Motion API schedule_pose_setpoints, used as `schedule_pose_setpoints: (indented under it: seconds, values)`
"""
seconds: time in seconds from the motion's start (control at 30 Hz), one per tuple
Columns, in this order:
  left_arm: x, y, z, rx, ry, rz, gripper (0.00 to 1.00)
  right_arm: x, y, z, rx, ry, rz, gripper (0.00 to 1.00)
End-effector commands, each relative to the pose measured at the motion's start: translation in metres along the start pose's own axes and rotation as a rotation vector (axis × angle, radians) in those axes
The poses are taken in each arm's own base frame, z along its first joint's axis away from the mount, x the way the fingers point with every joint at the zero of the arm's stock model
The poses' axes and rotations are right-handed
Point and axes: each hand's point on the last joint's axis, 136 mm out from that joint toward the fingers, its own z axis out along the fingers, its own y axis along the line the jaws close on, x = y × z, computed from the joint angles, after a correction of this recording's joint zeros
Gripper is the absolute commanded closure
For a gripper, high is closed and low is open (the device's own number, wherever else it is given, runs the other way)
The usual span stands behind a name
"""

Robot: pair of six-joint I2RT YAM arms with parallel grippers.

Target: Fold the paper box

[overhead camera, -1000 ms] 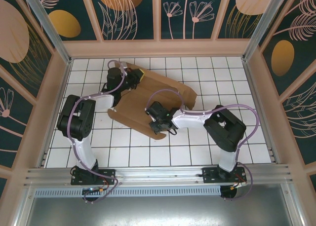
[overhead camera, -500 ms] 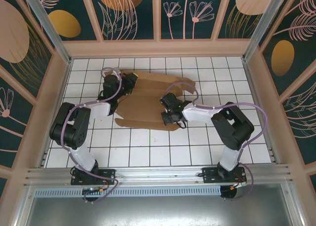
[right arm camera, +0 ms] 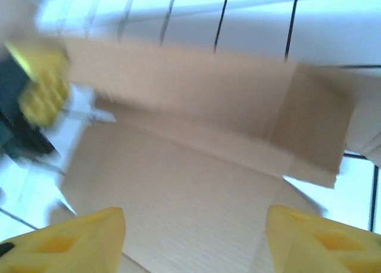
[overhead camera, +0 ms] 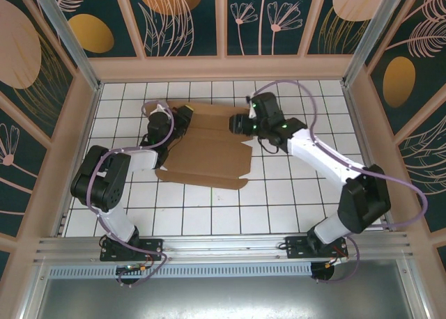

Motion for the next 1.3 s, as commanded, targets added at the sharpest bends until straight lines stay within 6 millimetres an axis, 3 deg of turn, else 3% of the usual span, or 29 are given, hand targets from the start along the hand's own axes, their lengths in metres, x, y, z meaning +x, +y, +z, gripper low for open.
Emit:
schedule_pose_setpoints:
  seconds: [0.0,0.03,0.23,0.47,0.63,0.73,0.83,0.9,0.97,1.1,1.27]
  values:
    - [0.009,0.015,-0.004,-0.015,0.014,0.0,1.0,-0.014,-0.005,0.001,-0.021,-0.033,0.226,0.31]
    - [0.01,0.017,-0.005,-0.017,0.018,-0.003,1.0,-0.02,-0.016,0.003,-0.006,-0.043,0.286,0.3]
    - [0.014,0.02,-0.006,-0.018,0.034,-0.02,1.0,-0.026,-0.036,0.027,0.048,-0.044,0.374,0.29]
    - [0.015,0.017,-0.007,-0.012,0.041,-0.018,1.0,-0.033,-0.03,0.051,-0.035,-0.022,0.424,0.32]
    - [0.015,0.014,-0.008,-0.007,0.045,-0.015,1.0,-0.04,-0.008,0.06,-0.177,-0.011,0.453,0.44]
    - [0.014,0.013,-0.008,-0.007,0.044,-0.016,1.0,-0.04,-0.006,0.062,-0.245,-0.001,0.487,0.54]
    - [0.014,0.014,-0.009,-0.008,0.044,-0.018,1.0,-0.039,-0.015,0.061,-0.254,-0.01,0.502,0.65]
    - [0.014,0.015,-0.009,-0.016,0.041,-0.017,1.0,-0.038,-0.029,0.055,-0.181,-0.034,0.452,0.64]
    - [0.014,0.017,-0.009,-0.025,0.039,-0.01,1.0,-0.03,-0.043,0.045,-0.075,-0.049,0.374,0.53]
    - [0.014,0.019,-0.008,-0.032,0.042,-0.002,1.0,-0.001,-0.062,0.022,0.049,-0.063,0.254,0.46]
    - [0.015,0.025,-0.009,-0.053,0.041,0.007,1.0,0.046,-0.093,0.018,0.146,-0.053,0.227,0.61]
